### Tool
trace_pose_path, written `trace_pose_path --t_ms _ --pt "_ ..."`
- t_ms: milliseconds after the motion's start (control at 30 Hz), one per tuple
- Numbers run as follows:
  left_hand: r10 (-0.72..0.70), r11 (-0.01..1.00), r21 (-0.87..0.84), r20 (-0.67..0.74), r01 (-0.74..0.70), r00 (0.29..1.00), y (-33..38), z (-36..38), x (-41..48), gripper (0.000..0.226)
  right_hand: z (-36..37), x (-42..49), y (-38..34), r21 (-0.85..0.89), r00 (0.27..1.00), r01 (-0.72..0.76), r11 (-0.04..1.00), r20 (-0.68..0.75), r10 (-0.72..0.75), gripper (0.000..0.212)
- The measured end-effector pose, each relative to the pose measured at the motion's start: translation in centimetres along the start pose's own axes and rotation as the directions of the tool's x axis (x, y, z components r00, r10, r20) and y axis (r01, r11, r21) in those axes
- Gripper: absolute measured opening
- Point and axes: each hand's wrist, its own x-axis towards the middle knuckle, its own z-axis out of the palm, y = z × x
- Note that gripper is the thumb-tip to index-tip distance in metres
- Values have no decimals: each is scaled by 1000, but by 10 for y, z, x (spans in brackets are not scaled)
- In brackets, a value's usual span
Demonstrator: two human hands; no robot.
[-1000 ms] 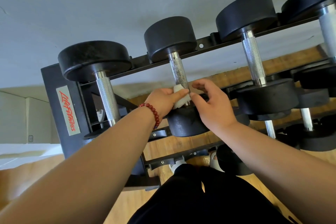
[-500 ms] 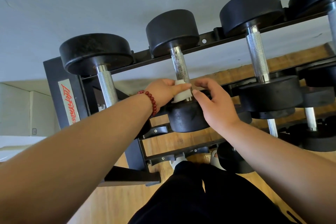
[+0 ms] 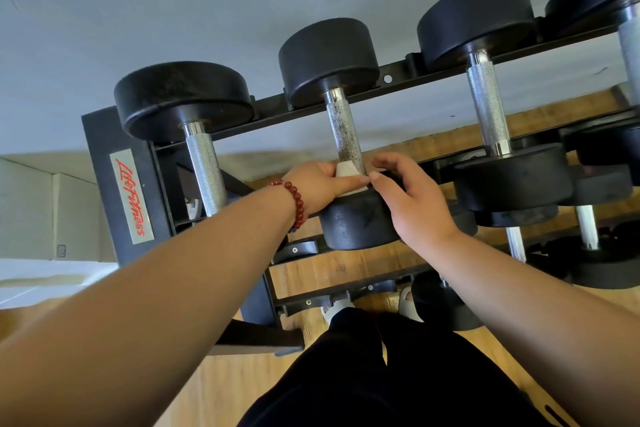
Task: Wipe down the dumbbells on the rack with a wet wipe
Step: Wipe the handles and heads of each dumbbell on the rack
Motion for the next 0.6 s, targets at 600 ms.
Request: trace_pose_path --t_ms 600 --pt "193 980 118 -337 -162 921 10 7 -40 46 -19 33 -33 4 970 68 998 235 -67 6"
